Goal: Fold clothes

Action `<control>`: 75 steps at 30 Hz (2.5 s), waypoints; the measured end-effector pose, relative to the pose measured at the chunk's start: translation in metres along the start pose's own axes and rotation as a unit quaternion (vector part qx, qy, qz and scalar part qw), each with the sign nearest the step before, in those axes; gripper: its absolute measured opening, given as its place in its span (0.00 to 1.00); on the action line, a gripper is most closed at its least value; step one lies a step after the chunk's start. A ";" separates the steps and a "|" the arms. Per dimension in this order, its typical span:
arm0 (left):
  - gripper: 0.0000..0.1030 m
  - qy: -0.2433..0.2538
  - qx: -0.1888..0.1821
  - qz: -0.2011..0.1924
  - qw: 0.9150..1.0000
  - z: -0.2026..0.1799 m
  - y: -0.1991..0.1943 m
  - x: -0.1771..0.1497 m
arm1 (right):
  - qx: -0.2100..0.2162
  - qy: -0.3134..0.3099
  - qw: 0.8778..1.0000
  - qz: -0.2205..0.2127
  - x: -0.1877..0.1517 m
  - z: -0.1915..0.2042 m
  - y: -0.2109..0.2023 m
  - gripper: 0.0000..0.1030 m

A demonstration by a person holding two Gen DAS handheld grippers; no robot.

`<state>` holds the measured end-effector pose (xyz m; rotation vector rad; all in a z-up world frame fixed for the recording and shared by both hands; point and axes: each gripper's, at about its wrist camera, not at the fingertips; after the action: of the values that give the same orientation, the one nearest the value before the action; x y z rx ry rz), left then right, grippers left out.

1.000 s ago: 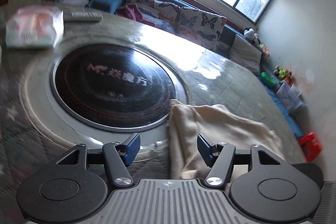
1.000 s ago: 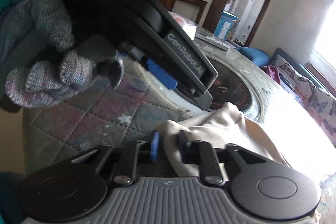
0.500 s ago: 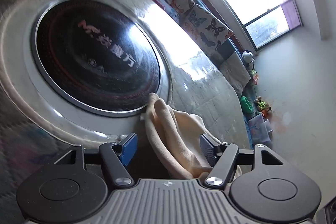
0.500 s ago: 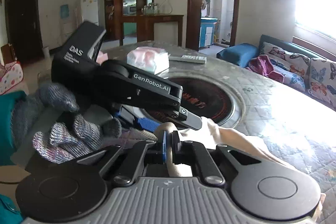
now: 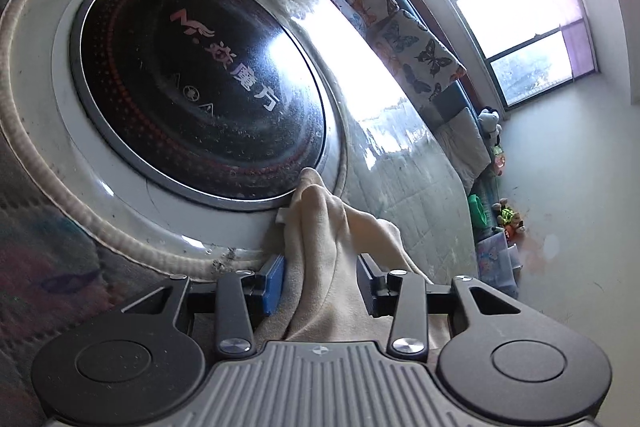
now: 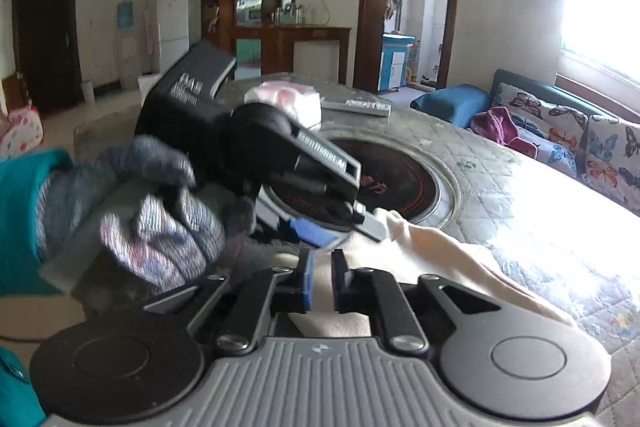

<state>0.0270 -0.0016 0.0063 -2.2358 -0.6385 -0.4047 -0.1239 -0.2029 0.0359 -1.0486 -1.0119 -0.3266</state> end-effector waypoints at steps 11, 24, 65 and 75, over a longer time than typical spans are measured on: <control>0.41 0.002 -0.013 0.019 1.000 0.007 -0.003 0.003 | -0.002 -0.108 0.993 0.041 -0.014 0.042 0.049 0.26; 0.55 -0.027 -0.040 0.016 0.999 0.014 -0.002 -0.001 | -0.003 -0.040 0.999 -0.008 0.003 0.024 0.023 0.05; 0.19 0.099 0.024 0.005 0.995 -0.029 0.019 -0.017 | -0.189 0.254 0.948 -0.027 -0.064 -0.165 -0.051 0.50; 0.19 0.174 0.070 0.001 0.982 -0.055 0.019 -0.031 | -0.154 0.304 0.940 -0.028 -0.081 -0.201 -0.049 0.52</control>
<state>0.0072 -0.0638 0.0170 -1.9680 -0.4635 -0.7095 -0.0922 -0.4139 -0.0272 -1.0990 -0.4371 -0.8221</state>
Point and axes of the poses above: each gripper's, at about its wrist camera, not at the fingertips, and y roughly the way its jaws point, z to its left, x to its top, and after that the axes turned 12 degrees about y, right-handed
